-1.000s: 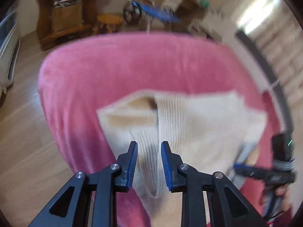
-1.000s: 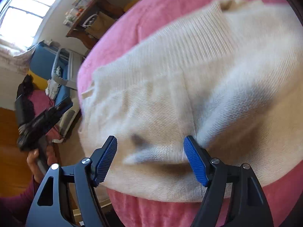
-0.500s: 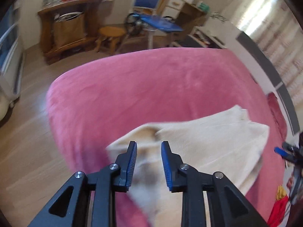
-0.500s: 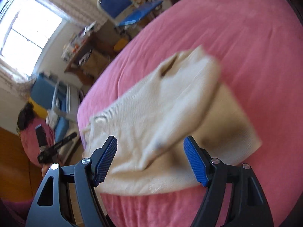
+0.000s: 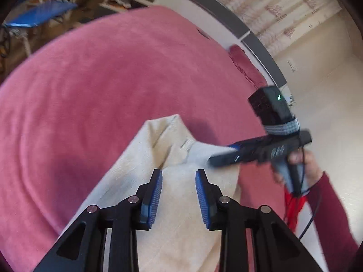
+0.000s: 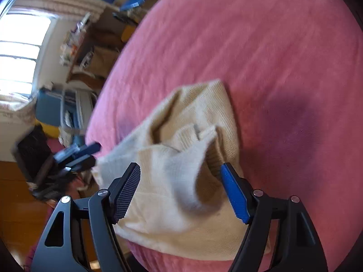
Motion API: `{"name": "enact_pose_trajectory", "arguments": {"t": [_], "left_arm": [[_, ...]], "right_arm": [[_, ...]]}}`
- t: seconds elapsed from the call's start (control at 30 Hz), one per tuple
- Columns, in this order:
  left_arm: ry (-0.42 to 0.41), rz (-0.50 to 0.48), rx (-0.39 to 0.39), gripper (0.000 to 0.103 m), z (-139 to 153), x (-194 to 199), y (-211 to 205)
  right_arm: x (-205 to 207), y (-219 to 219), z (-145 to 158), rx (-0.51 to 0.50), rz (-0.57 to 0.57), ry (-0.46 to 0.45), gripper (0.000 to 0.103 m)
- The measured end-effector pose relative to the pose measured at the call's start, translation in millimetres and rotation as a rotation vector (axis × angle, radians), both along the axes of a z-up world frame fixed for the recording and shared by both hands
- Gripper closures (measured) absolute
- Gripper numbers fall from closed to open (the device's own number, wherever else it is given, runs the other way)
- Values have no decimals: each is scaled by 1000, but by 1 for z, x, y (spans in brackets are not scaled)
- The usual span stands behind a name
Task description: Fold clothes
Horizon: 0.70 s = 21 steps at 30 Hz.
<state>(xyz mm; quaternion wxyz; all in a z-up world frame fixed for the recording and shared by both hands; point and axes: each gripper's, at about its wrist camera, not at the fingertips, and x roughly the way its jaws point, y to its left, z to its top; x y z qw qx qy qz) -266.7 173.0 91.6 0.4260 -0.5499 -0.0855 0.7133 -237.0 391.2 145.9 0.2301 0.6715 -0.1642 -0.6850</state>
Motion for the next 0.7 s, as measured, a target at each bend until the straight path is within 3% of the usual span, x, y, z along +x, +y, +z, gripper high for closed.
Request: {"name": "enact_pose_trajectory", "arguments": {"t": [0.03, 0.07, 0.13, 0.27, 0.37, 0.43, 0.47, 0.5, 0.6, 0.63, 0.7], "left_arm": [[-14, -19, -18, 70, -5, -8, 10], [-27, -18, -52, 70, -12, -14, 16], [-55, -13, -95, 70, -24, -26, 25], [-92, 30, -93, 70, -37, -29, 15], [-105, 47, -76, 70, -42, -20, -2], [-98, 55, -88, 70, -46, -14, -12], [-107, 64, -86, 70, -47, -12, -18], [-117, 73, -85, 70, -48, -10, -24], [-147, 110, -67, 70, -48, -7, -40], [-155, 121, -60, 70, -48, -5, -47], [-165, 140, -48, 70, -49, -5, -53]], "right_arm": [[2, -6, -7, 24, 27, 1, 40], [3, -12, -15, 47, 53, 2, 60], [12, -28, -19, 60, 112, 44, 79], [23, -40, -19, 107, 130, 161, 82], [28, -47, -20, 123, 129, 212, 78], [32, -58, -15, 204, 154, 271, 74], [33, -64, -12, 246, 149, 286, 58], [35, -70, -10, 288, 144, 301, 49], [32, -75, -15, 175, 109, 240, 45], [32, -81, -14, 202, 125, 256, 40], [31, -90, -11, 256, 147, 293, 19]]}}
